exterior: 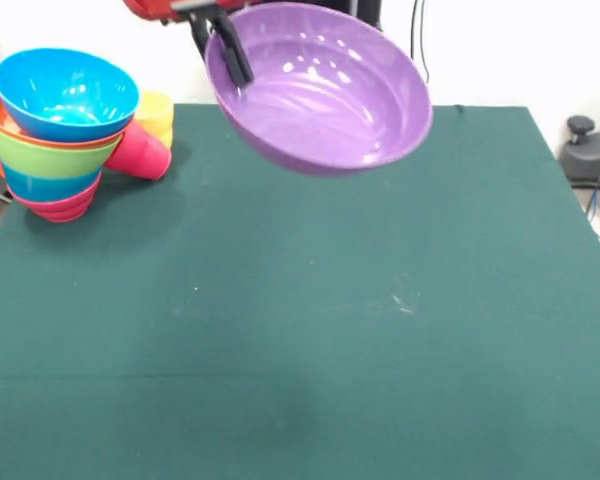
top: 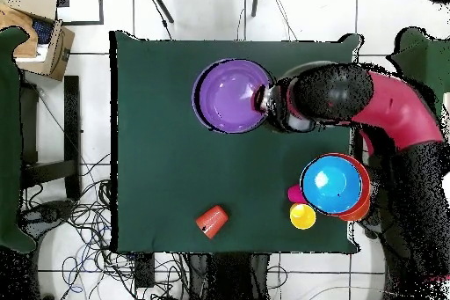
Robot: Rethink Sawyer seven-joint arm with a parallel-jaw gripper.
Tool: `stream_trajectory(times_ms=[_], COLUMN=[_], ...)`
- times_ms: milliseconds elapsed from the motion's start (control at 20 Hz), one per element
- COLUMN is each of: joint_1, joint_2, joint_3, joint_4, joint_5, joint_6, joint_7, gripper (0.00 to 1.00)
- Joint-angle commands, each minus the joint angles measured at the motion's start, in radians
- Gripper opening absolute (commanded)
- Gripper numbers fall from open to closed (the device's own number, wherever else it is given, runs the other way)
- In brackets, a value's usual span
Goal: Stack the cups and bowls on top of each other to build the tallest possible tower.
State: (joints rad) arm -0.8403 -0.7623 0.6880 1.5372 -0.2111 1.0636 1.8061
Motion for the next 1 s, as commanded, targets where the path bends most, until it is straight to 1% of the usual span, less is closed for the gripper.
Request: stream_trajectory(times_ms=[50,200,250,350,400,550,750,1000], joint_1=[-0.084,-0.116,-0.125,-0.149,-0.162,-0.227,-0.301,-0.382], joint_2=[-0.084,-0.094,-0.099,-0.1,-0.101,-0.109,-0.096,-0.075], joint_3=[0.127,0.142,0.141,0.154,0.163,0.208,0.254,0.306], joint_4=[0.287,0.334,0.35,0.372,0.38,0.423,0.453,0.461], joint_5=[-0.142,-0.2,-0.233,-0.266,-0.275,-0.291,-0.33,-0.364], joint_6=[0.047,0.026,0.011,-0.008,-0.012,-0.054,-0.069,-0.046], joint_7=[-0.445,-0.468,-0.475,-0.487,-0.492,-0.521,-0.557,-0.606], gripper=[0.0,0.0,0.0,0.0,0.0,0.0,0.0,0.0])
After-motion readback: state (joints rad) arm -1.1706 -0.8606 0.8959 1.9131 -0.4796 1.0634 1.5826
